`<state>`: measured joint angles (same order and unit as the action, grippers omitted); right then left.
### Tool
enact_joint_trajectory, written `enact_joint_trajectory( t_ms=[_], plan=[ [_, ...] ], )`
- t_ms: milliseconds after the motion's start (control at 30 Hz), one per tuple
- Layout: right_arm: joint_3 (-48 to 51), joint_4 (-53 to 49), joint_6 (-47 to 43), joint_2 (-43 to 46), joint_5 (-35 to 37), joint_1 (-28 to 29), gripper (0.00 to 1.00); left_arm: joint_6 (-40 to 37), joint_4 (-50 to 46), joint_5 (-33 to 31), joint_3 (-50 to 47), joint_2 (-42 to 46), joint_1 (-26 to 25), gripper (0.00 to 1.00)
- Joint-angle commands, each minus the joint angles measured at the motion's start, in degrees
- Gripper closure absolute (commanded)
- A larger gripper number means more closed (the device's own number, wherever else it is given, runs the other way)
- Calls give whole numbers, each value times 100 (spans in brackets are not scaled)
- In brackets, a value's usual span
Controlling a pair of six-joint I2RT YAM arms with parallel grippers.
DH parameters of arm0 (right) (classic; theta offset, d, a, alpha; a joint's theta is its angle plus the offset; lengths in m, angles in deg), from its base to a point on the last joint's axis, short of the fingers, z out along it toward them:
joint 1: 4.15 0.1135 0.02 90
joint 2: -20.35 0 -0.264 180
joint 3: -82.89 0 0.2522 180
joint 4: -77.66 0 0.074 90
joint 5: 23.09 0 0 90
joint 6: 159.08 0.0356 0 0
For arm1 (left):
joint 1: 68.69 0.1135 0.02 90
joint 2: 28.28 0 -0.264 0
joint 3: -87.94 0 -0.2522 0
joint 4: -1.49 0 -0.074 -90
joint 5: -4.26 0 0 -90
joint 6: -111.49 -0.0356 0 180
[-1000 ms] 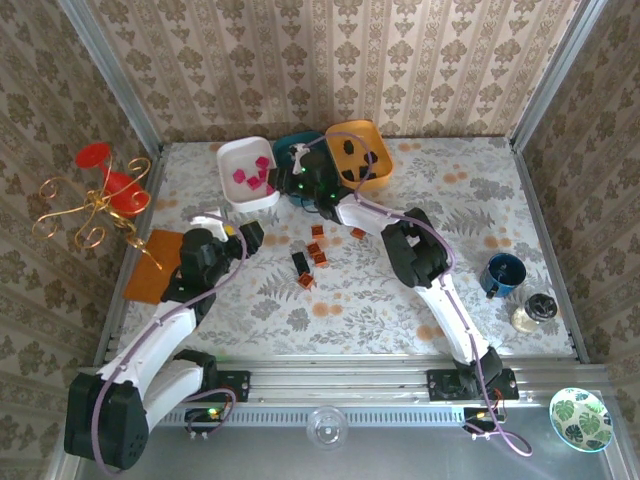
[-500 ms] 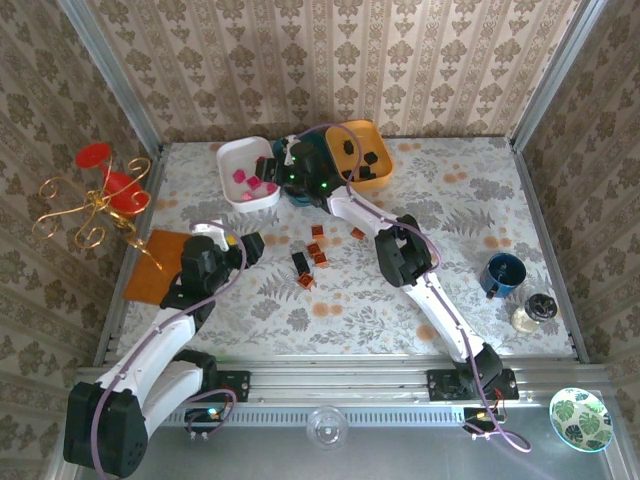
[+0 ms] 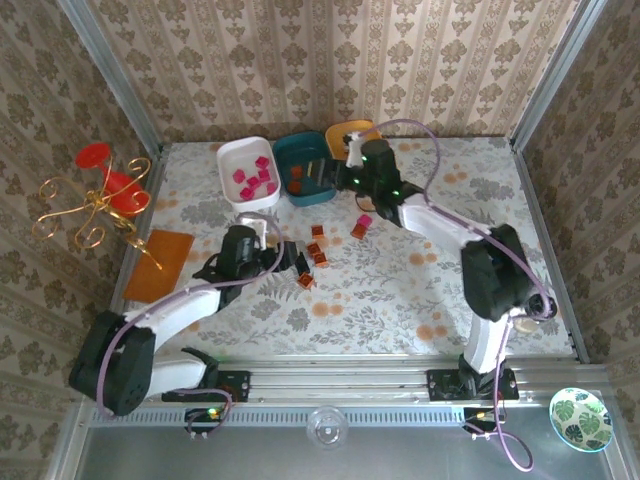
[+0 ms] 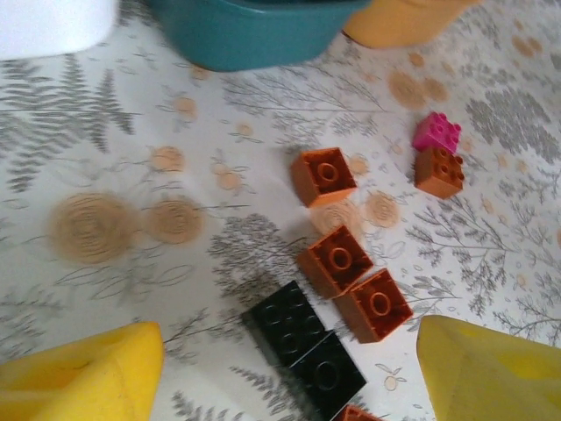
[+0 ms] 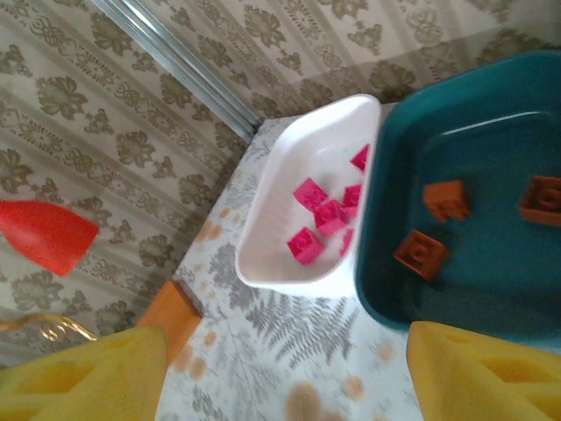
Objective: Sort the legos into containers by color
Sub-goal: Pick up the lego from the center of the table.
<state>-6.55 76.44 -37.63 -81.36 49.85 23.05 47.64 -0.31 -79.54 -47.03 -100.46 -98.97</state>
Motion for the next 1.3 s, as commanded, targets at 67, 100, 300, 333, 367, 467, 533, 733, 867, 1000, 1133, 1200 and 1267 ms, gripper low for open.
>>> enact_joint_trajectory(
  t_ms=[67, 100, 300, 333, 367, 467, 533, 733, 867, 1000, 1133, 1200, 1267],
  plan=[
    [1547, -886, -1044, 1280, 802, 42, 24, -348, 21, -325, 641, -737, -377, 23],
    [1782, -971, -1125, 1492, 933, 25, 23, -377, -35, -365, 789, -931, -405, 23],
    [3230, -700, -1259, 2877, 1315, -271, 20, -426, -62, -427, 1636, -2109, -509, 23],
    [3399, -651, -1319, 3045, 1394, -290, 20, -464, -117, -433, 1832, -2303, -529, 23],
    [3534, -624, -1360, 3175, 1482, -302, 20, -503, -200, -472, 2025, -2523, -555, 23],
    [3785, -465, -1359, 3388, 1643, -318, 19, -558, -351, -553, 2486, -3052, -593, 23],
    [3892, -312, -1326, 3430, 1625, -322, 19, -567, -429, -605, 2772, -3410, -606, 25],
    [3938, -346, -1297, 3410, 1623, -329, 19, -650, -622, -751, 3353, -4090, -675, 31],
    [3984, -336, -1289, 3508, 1689, -337, 19, -753, -731, -941, 3586, -4383, -767, 38],
    [4013, -297, -1272, 3529, 1667, -338, 18, -921, -909, -1210, 3818, -4551, -880, 50],
    [4008, -344, -1259, 3500, 1684, -338, 18, -1082, -934, -1421, 3873, -4559, -1017, 59],
    [4000, -339, -1260, 3497, 1705, -338, 18, -1121, -982, -1525, 3868, -4471, -1073, 62],
    [3991, -349, -1253, 3475, 1739, -337, 18, -1130, -807, -1582, 3751, -4303, -1101, 64]
  ],
)
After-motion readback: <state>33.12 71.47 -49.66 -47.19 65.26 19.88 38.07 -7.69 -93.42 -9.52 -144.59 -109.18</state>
